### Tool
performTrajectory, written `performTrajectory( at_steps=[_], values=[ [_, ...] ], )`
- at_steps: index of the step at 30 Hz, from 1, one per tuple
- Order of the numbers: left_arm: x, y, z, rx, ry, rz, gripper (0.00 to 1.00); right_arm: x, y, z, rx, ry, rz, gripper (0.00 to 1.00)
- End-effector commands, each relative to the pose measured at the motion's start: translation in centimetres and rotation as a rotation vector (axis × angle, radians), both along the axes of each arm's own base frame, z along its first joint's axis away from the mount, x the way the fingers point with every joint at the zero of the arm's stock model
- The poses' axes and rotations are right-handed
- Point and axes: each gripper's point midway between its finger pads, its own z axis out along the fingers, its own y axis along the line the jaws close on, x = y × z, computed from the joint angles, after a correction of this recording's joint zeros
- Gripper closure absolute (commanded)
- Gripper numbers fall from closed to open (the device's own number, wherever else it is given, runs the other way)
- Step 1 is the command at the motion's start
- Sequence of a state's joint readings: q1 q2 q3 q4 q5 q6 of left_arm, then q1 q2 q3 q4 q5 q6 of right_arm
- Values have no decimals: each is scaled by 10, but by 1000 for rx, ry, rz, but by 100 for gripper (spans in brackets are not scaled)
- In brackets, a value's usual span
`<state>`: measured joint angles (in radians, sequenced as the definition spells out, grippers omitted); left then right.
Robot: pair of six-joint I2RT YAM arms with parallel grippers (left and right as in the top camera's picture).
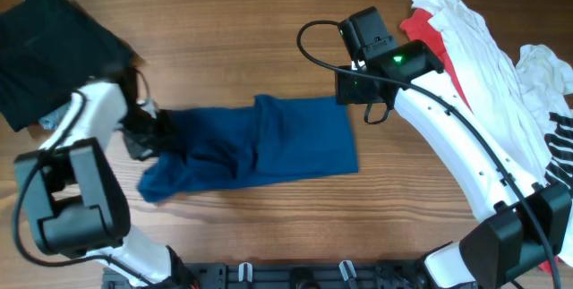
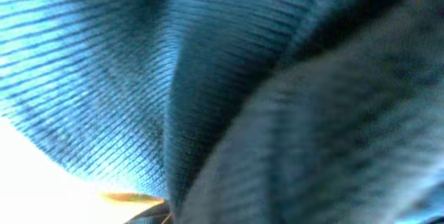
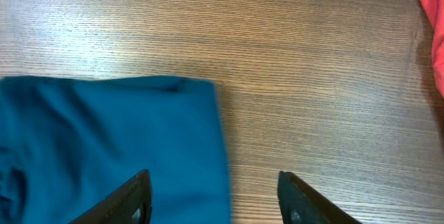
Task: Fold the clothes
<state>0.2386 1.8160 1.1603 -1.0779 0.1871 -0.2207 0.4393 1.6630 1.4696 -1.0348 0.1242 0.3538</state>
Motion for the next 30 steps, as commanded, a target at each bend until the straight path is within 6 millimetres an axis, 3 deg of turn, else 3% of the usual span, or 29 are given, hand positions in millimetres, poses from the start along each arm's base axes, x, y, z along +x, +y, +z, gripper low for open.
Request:
performTrajectory(
  at_steps=[1,6,9,12,16,20,25,30],
  values=[
    [23,47,37,90,-91,83,95,3,0,11,12,-35,-18,40],
    [40,71,73,110,-156,138,96,4,0,-1,-2,-2,-14,41],
    [49,69,95,89,-189,144,96,3,0,-14,-20,37,-14,41],
    [61,35,114,-59,-236,121,96,4,0,-28,-37,71,-14,41],
    [70,-14,125,-211,-262,71,96,4,1,-46,-58,116,-14,41],
    [80,-53,126,-220,-273,-8,96,1,-1,-59,-77,157,-14,42],
    [90,-100,121,-146,-301,-118,91,1,-1,-60,-79,161,-14,42],
    [82,-136,112,-80,-286,-252,85,0,-1,-60,-82,167,-13,42]
  ],
)
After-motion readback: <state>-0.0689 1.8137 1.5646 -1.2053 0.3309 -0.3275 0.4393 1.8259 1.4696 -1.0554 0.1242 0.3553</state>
